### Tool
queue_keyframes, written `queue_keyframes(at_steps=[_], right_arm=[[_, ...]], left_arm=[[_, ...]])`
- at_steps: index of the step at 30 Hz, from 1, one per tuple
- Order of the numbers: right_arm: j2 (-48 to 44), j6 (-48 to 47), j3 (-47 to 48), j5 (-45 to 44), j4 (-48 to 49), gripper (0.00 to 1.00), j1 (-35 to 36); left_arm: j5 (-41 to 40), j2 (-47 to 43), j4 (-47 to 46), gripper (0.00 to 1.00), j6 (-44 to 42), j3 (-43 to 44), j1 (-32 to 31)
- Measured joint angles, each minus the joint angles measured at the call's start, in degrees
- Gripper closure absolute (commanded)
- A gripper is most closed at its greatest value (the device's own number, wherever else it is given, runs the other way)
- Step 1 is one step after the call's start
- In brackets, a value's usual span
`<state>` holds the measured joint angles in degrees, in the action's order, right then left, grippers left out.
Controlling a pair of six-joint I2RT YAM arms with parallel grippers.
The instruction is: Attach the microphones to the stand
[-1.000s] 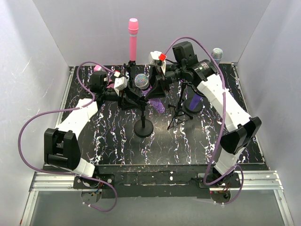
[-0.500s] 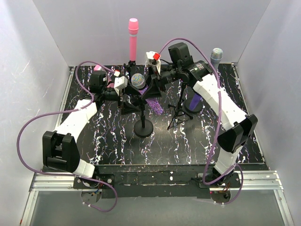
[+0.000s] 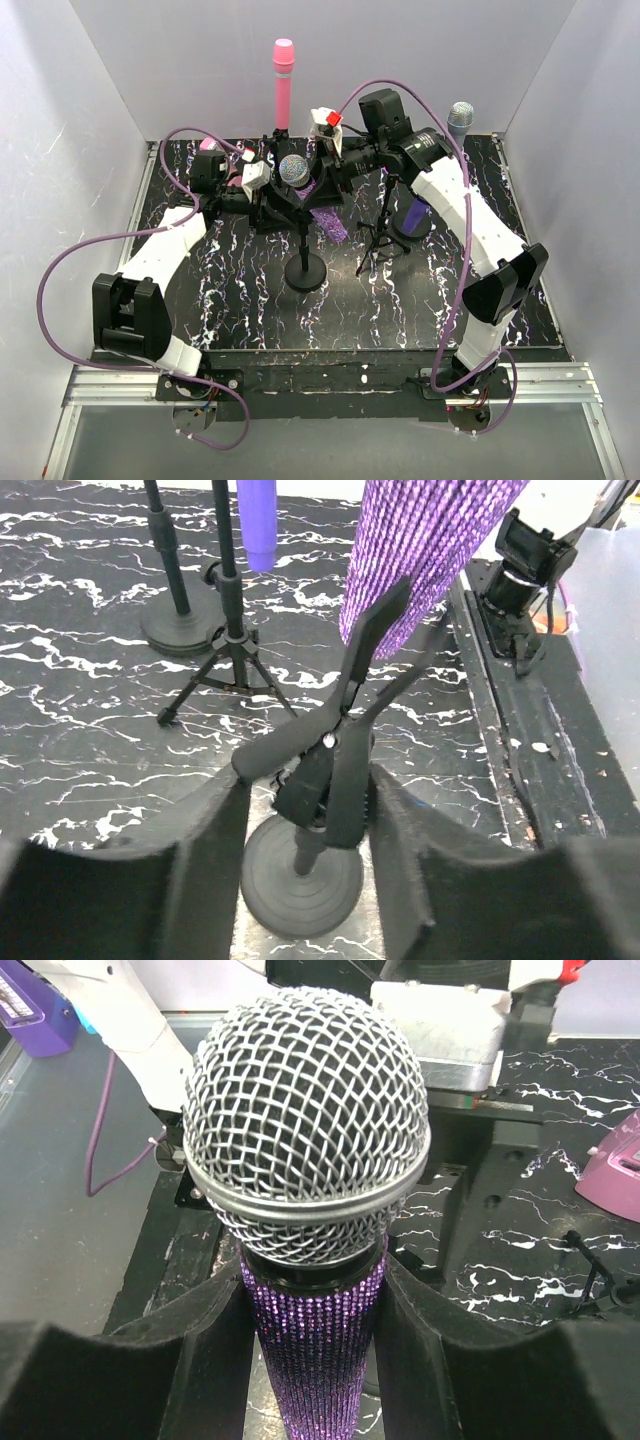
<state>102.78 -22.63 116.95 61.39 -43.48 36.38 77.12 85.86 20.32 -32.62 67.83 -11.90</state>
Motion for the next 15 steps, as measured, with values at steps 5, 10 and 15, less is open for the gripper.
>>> queue_keyframes(at_steps=[5, 10, 15], right_arm=[[0.04, 0.46, 0.81, 0.02, 0.26, 0.99, 0.02], [0.55, 1.84, 0.81, -0.07, 0.52, 0.99, 0.09], [0.85, 2.91, 0.81, -1.03, 0.68, 0.99, 0.39]], left_arm=[[0.70, 0.28, 2.01, 0.96, 0.74, 0.15, 0.17], [1.31, 0.28, 2.19, 0.81, 1.05, 0.17, 0.17], [0.96, 0.28, 1.64, 0.37, 1.79, 0.15, 0.17]])
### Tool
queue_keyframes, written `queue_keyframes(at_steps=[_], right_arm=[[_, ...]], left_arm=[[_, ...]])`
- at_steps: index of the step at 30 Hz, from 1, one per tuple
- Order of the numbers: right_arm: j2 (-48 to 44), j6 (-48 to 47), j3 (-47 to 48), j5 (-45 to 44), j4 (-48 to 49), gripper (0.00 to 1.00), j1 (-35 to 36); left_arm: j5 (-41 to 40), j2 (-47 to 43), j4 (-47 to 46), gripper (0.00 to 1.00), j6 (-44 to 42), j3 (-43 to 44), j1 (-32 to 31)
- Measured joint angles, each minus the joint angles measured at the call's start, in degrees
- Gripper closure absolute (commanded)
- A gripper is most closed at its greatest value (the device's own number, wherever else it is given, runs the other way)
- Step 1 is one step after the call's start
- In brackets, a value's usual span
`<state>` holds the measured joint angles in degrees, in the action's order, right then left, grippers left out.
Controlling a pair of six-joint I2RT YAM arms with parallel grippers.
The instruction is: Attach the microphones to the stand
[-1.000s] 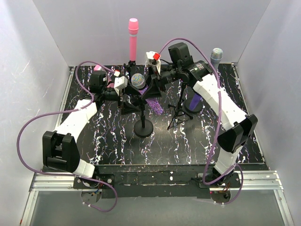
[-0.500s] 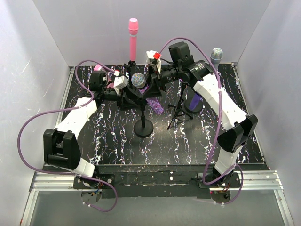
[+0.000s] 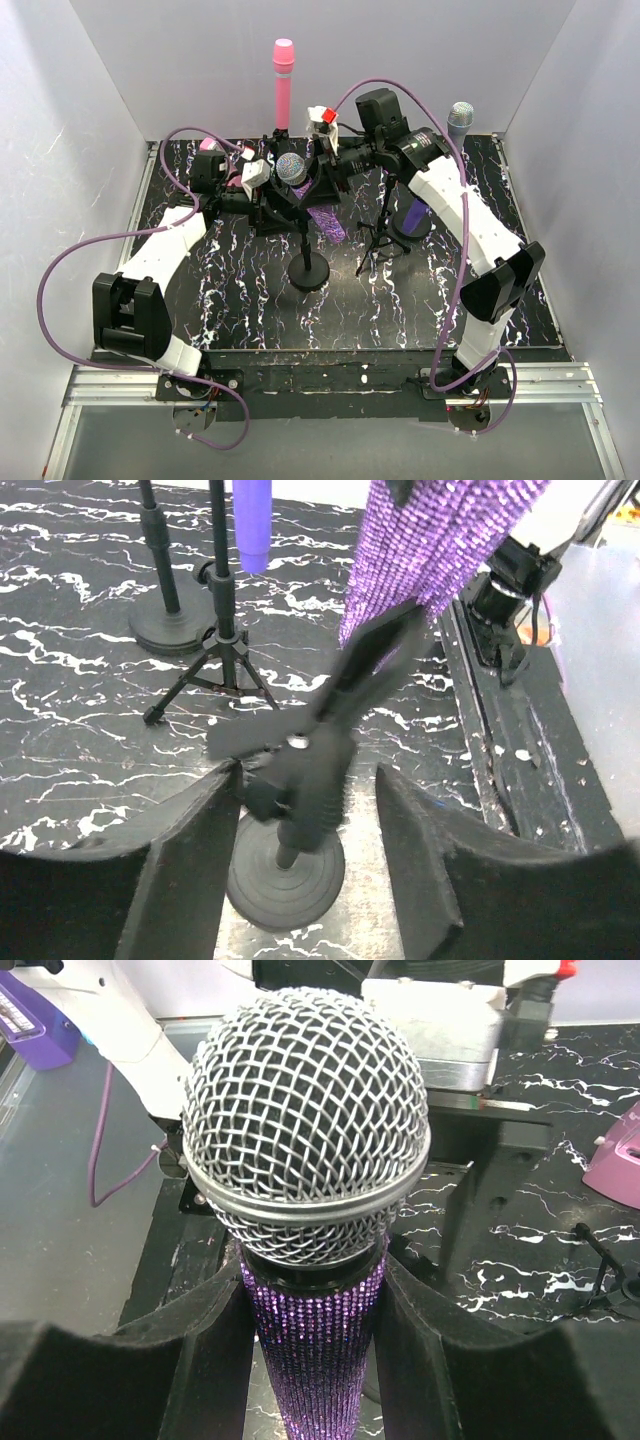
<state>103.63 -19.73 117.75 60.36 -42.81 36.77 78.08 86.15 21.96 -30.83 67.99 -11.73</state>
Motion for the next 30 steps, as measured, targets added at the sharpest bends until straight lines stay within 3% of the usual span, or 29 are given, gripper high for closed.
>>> queue_keyframes(at_steps=[5, 8, 12, 15, 17, 22, 26, 30], right_arm=[[-0.04, 1.36, 0.66, -0.48, 0.37, 0.99, -1.03], [-0.26, 1.51, 0.66, -0.72, 0.37, 0.99, -2.43], [-0.87, 1.44, 0.59, -0.96, 0.33, 0.99, -3.91], [-1.68, 1.36, 0.52, -0.83, 0.24, 0.99, -4.15], [-2.34, 1.31, 0.46, -0.52, 0.11, 0.99, -4.13], [-4.09, 1.05, -0.68, 0.20, -0.02, 0.99, -4.11], [-4.94, 0.90, -1.66, 0.44, -0.07, 0.99, -4.13], [-5.86, 0.70, -3.06, 0.46, -0.09, 0.99, -4.13]], left_arm=[[-1.66, -0.72, -4.07, 0.31, 2.58, -0.68, 0.00], [-3.04, -1.84, -4.79, 0.13, 3.72, -1.27, 0.00], [-5.38, -4.26, -5.64, 0.12, 5.49, -2.86, 0.00], [-7.58, -6.99, -5.70, 0.19, 6.60, -4.79, 0.00], [-8.96, -8.63, -5.66, 0.31, 7.32, -5.79, 0.00], [-10.32, -10.27, -5.66, 0.41, 8.90, -6.60, -0.07], [-10.45, -10.25, -5.62, 0.62, 10.51, -6.60, -0.48], [-10.36, -10.25, -5.20, 0.76, 12.46, -6.60, -0.66]])
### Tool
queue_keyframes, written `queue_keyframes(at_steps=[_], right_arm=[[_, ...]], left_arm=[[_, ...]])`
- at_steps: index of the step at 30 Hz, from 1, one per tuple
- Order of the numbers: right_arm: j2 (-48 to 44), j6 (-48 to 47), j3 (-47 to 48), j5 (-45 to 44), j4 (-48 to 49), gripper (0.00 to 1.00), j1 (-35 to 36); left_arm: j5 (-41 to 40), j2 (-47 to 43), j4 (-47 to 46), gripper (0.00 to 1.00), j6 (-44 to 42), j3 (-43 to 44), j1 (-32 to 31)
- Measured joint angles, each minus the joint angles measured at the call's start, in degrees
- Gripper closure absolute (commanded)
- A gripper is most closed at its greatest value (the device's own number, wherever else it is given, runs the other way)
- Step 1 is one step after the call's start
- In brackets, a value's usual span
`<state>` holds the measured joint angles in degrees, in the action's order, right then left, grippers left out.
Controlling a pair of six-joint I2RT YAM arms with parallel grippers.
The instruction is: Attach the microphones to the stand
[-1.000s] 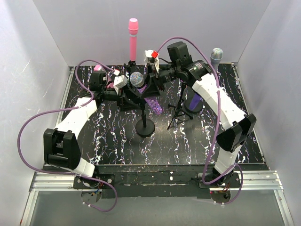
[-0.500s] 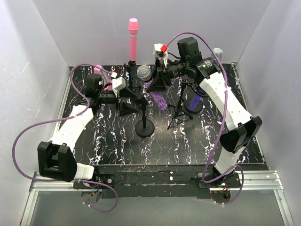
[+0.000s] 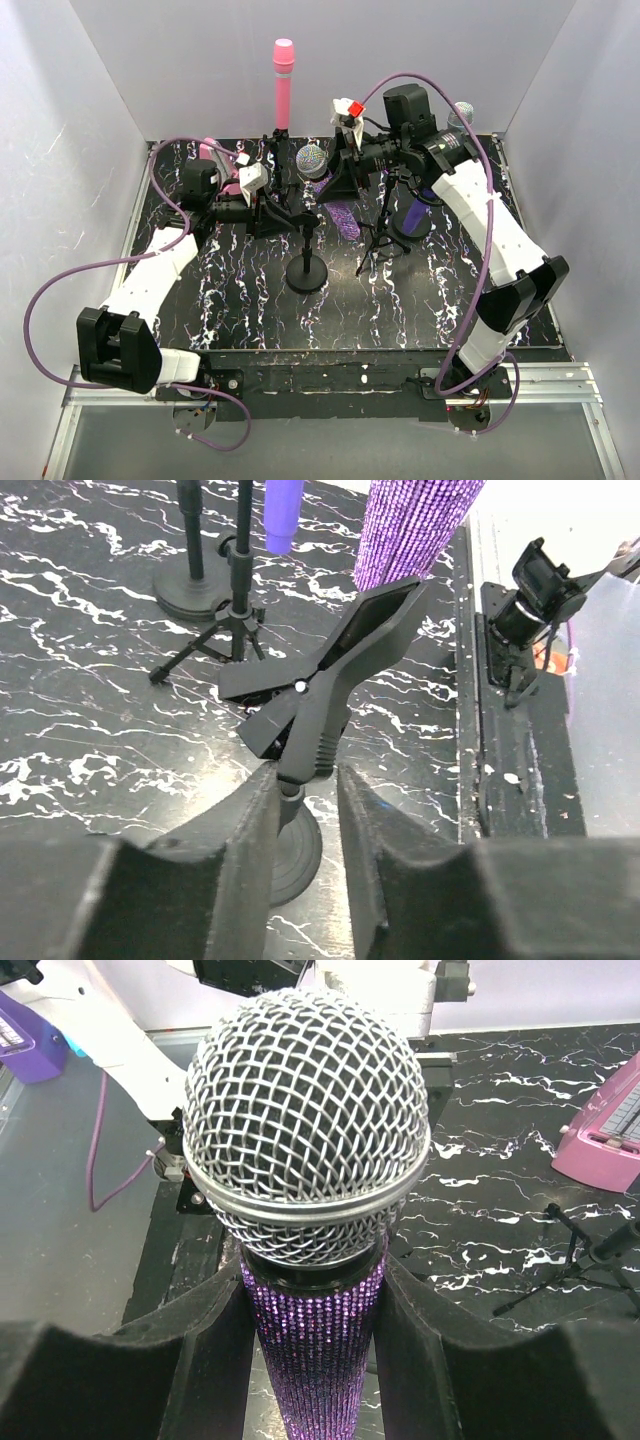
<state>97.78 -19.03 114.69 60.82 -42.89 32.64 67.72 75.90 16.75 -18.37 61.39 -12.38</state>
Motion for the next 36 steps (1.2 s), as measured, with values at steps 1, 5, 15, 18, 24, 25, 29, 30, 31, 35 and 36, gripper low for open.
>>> queue_keyframes(at_steps=[1, 5, 15, 18, 24, 25, 29, 30, 31, 35, 36], right_arm=[[-0.24, 0.00, -0.31, 0.00, -0.11, 0.99, 0.00], [-0.74, 0.02, -1.05, 0.04, -0.02, 0.99, 0.00], [-2.49, 0.26, -2.62, -0.04, 0.66, 0.99, -0.17], [-3.08, 0.24, -3.21, -0.02, 0.66, 0.99, -0.17], [-4.07, -1.57, -3.85, -0.07, -0.35, 0.99, -0.28], [-4.24, -2.38, -3.87, -0.11, -0.87, 0.99, -0.33], [-5.11, -6.75, -4.11, -0.26, -2.71, 0.99, -0.39], [-5.27, -7.50, -4.28, -0.24, -2.84, 0.99, -0.39], [-5.49, -8.66, -4.55, -0.15, -3.10, 0.99, -0.39], [-5.49, -13.49, -5.11, 1.11, -3.91, 0.99, -0.39], [-5.46, -14.95, -5.18, 1.55, -4.11, 0.99, -0.39]], left_arm=[[0.02, 0.00, 0.00, 0.82, 0.63, 0.00, -0.15], [-0.15, -0.20, 0.02, 0.88, 4.66, 0.00, -1.55], [-7.45, -9.53, -0.46, 0.63, 14.12, -6.47, -7.08], [-9.31, -12.85, -1.05, 0.44, 15.98, -8.92, -7.56], [-12.79, -15.85, -0.59, 0.02, 16.87, -10.12, -7.61], [-13.35, -16.24, 0.13, 0.02, 15.87, -10.12, -7.61], [-17.51, -18.95, 4.42, 0.02, 10.36, -10.29, -7.61], [-18.69, -20.00, 4.76, 0.02, 8.70, -10.78, -7.61], [-19.67, -21.22, 4.63, 0.02, 6.93, -11.67, -7.61], [-20.98, -24.85, 1.90, 0.02, 0.42, -16.20, -7.39], [-20.63, -24.68, 0.48, 0.02, -1.03, -16.94, -7.10]])
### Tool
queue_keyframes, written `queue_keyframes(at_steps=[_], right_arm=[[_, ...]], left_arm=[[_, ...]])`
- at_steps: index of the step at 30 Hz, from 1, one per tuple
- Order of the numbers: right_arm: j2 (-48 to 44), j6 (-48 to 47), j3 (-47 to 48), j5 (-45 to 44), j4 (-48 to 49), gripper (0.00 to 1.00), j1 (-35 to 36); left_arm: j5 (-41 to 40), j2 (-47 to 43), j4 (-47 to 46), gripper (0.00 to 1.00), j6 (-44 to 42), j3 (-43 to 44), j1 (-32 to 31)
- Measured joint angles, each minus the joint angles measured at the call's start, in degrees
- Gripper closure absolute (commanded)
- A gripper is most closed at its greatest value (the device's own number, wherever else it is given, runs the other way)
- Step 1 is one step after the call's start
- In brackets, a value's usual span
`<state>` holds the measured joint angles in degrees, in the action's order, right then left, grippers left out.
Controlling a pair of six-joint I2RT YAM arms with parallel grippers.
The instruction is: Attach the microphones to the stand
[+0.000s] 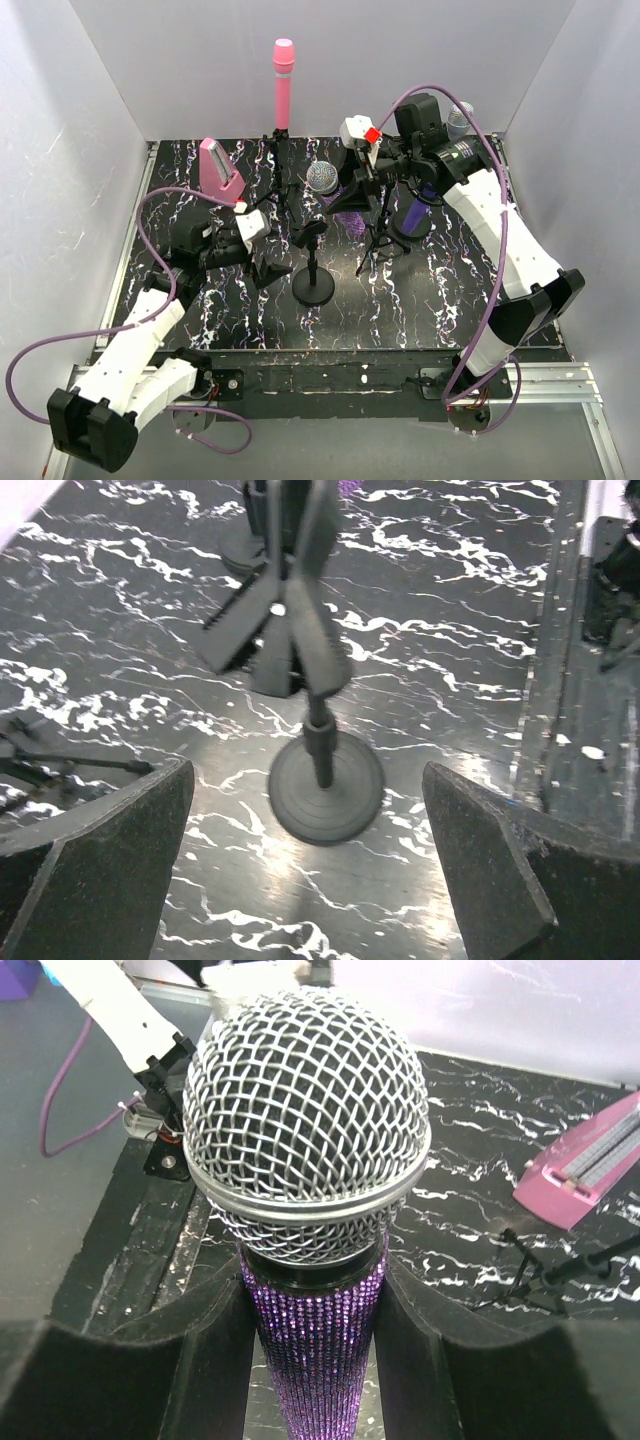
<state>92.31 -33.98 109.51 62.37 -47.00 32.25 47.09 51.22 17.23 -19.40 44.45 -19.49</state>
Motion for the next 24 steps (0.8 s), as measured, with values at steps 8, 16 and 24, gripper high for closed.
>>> queue_keyframes(at_steps=[8, 16, 24], right_arm=[[0.11, -8.55, -0.20, 3.72, -2.23, 0.99, 0.00], [0.98, -9.99, -0.20, 5.22, -3.41, 0.99, 0.00], [1.81, -8.57, -0.24, 5.62, -3.43, 0.99, 0.00]], left_arm=[[6.43, 8.22, -10.16, 0.02, -4.04, -0.11, 4.00], [14.71, 14.34, -22.27, 0.02, -0.46, -0.09, 4.02], [18.67, 16.55, -32.76, 0.02, 6.05, -0.09, 4.00]])
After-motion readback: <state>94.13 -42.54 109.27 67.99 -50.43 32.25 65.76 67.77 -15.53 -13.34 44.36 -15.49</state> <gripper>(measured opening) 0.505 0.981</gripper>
